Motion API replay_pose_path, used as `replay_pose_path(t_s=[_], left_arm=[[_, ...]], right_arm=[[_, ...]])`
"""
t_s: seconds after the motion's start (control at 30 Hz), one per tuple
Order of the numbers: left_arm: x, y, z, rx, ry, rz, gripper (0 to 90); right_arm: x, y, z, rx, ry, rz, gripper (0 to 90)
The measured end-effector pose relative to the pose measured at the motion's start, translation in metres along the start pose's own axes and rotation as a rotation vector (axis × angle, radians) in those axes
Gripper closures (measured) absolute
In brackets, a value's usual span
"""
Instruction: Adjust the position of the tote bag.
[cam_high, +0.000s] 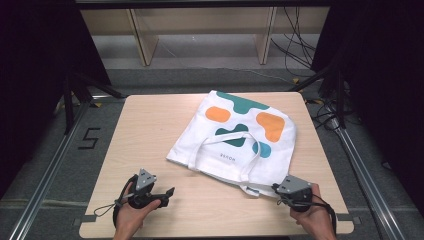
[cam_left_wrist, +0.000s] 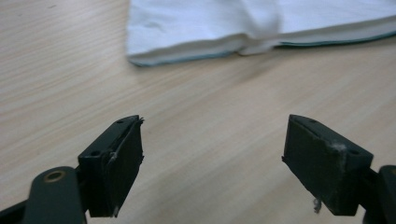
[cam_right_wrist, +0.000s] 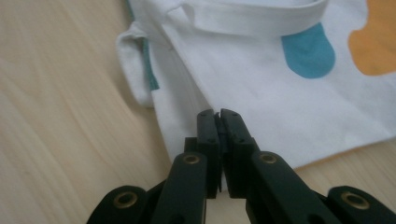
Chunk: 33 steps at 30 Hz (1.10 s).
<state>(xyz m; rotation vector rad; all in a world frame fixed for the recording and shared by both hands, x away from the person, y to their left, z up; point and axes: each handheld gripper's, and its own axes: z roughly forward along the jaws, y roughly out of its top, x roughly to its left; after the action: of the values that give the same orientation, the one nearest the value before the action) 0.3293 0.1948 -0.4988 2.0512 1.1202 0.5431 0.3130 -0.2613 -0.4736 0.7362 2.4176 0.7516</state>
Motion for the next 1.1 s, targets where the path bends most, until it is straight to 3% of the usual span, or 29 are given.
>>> replay_pose_path(t_s=[0.17, 0.2, 0.27, 0.37, 0.4, 0.43, 0.5, 0.57, 0.67, 0.7, 0.8, 0.83, 0.97, 1.1], left_arm=[[0.007, 0.007, 0.019, 0.001, 0.013, -0.022, 21.7], [0.01, 0.01, 0.02, 0.031, 0.008, 0.011, 22.9], [0.008, 0.013, 0.028, 0.004, 0.009, -0.014, 24.6], [0.009, 0.016, 0.033, 0.016, 0.015, 0.005, 25.8], [0.008, 0.017, 0.036, 0.016, 0.016, -0.008, 27.2], [0.011, 0.019, 0.037, 0.037, 0.019, 0.035, 29.4], [0.011, 0.021, 0.042, 0.036, 0.015, 0.041, 33.2], [0.012, 0.023, 0.047, 0.028, 0.007, 0.055, 42.6], [0.01, 0.026, 0.054, 0.028, 0.028, 0.064, 44.3], [0.009, 0.026, 0.056, 0.021, 0.022, 0.051, 44.5], [0.007, 0.029, 0.06, 0.033, 0.018, 0.068, 44.7], [0.007, 0.03, 0.06, 0.046, 0.025, 0.094, 44.9], [0.004, 0.032, 0.066, 0.026, 0.021, 0.104, 44.6], [0.0, 0.031, 0.062, 0.053, 0.013, 0.125, 37.7]], right_arm=[[-0.018, -0.013, -0.004, 0.0, -0.033, 0.027, 88.0], [-0.02, -0.014, -0.004, -0.004, -0.038, 0.026, 88.0], [-0.024, -0.015, -0.004, -0.01, -0.039, 0.027, 88.0], [-0.027, -0.015, -0.005, -0.016, -0.049, 0.041, 88.0], [-0.028, -0.016, -0.005, -0.02, -0.048, 0.031, 88.0], [-0.028, -0.016, -0.005, -0.018, -0.05, 0.041, 88.0], [-0.03, -0.017, -0.006, -0.015, -0.049, 0.04, 88.0], [-0.032, -0.018, -0.006, -0.022, -0.058, 0.037, 87.9], [-0.033, -0.02, -0.006, -0.021, -0.059, 0.051, 87.9], [-0.034, -0.02, -0.006, -0.022, -0.055, 0.049, 87.9], [-0.034, -0.02, -0.006, -0.024, -0.053, 0.043, 87.7], [-0.034, -0.02, -0.006, -0.021, -0.056, 0.052, 87.5], [-0.034, -0.02, -0.005, -0.026, -0.053, 0.047, 86.9], [-0.034, -0.021, -0.006, -0.023, -0.06, 0.064, 86.7]])
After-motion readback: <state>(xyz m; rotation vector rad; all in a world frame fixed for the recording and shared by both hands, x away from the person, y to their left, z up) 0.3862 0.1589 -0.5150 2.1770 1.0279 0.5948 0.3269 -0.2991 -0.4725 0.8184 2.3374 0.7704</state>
